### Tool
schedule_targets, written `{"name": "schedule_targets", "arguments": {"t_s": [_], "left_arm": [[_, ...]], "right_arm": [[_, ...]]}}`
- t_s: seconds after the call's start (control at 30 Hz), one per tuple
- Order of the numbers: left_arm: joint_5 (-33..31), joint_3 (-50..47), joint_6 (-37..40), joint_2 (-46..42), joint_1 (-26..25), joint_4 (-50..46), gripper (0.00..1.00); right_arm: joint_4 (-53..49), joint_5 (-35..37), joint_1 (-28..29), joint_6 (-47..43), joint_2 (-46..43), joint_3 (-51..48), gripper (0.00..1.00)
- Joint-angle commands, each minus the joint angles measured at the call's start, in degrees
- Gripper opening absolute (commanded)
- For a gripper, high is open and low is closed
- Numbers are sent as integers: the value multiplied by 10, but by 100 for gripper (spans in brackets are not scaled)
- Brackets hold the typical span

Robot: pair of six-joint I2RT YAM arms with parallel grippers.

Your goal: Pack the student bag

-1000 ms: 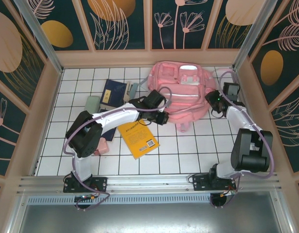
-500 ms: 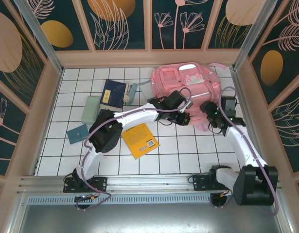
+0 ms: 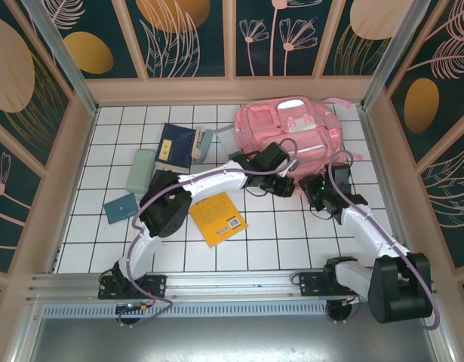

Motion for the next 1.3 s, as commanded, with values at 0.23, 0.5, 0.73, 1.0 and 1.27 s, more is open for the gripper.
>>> {"name": "schedule_targets", "arguments": {"t_s": [0.23,0.5,0.73,1.0,1.27], "left_arm": [[-92,-24,23,-24,26,-72,0],[-144,-27,49,-22,128,-102,0],[-186,107,41,69,213,-130,0],[-160,202,29,133,222,-139,0],[-112,106,17,70,215,-70,0]], "right_arm": [[-57,52,-56,-55,-13,20,0],[-94,27,-120,-102,-54,24,0],[-120,12,-150,-129,-72,27,0],[-119,-1,-163,-134,-88,18,0],[-101,29,-166,-174,-50,22,0]]}}
